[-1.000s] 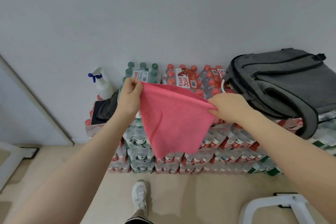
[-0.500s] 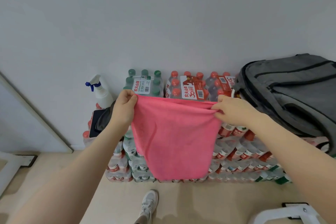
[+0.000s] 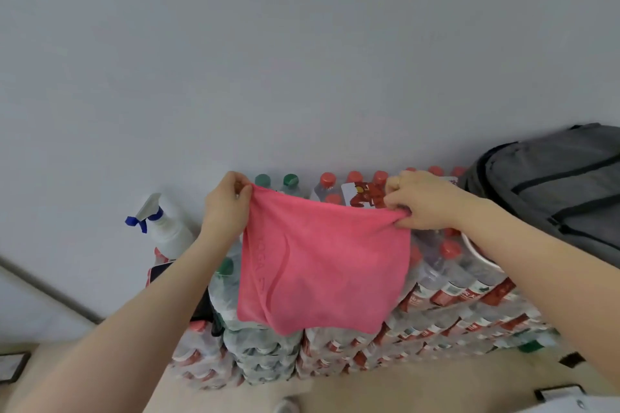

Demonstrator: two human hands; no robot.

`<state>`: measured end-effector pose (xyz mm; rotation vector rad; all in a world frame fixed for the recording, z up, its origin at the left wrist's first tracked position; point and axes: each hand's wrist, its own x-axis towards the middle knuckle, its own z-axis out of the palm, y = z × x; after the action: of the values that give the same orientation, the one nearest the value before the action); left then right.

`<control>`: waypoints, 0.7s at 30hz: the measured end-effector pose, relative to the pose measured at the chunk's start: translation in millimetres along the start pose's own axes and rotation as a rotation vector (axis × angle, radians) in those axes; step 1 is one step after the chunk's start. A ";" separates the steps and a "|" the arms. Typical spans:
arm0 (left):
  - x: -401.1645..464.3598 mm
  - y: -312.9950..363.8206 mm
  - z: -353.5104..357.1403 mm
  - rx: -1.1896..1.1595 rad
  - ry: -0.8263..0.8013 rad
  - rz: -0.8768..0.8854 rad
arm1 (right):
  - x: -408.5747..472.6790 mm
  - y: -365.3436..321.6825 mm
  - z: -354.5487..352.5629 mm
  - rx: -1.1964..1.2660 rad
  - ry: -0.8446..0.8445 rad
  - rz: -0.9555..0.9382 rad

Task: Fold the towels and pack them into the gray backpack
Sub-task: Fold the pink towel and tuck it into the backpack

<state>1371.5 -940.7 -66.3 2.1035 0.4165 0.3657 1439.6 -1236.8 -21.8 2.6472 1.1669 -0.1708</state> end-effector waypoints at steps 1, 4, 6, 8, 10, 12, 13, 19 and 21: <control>4.7 -1.8 1.5 0.014 -0.009 -0.004 | 1.9 2.4 -1.4 -0.141 0.048 -0.047; 12.3 -3.9 8.2 0.014 0.004 0.004 | 3.6 7.8 1.9 -0.351 0.126 -0.005; 14.6 -5.0 12.6 0.018 0.030 -0.005 | 4.6 10.8 12.0 -0.291 0.213 0.111; 18.4 -7.7 15.5 -0.012 0.051 -0.041 | 7.4 9.2 15.1 0.013 0.308 0.322; 23.2 -11.8 17.3 -0.068 0.058 -0.083 | 9.9 8.7 18.9 0.505 0.330 0.591; 31.0 -14.3 17.8 -0.133 0.055 -0.130 | 19.4 11.6 27.7 0.879 0.372 0.700; 35.3 -14.3 17.5 -0.156 0.048 -0.150 | 25.2 12.3 29.6 0.997 0.401 0.741; 69.8 -11.2 17.5 -0.310 -0.013 -0.238 | 62.9 19.7 25.2 0.866 0.558 0.904; 80.8 -8.0 21.8 -0.319 -0.009 -0.257 | 77.0 18.8 27.9 0.755 0.638 0.928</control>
<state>1451.8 -918.2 -76.5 1.7171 0.5762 0.2527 1505.1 -1201.8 -61.1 3.7352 -0.2492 0.5364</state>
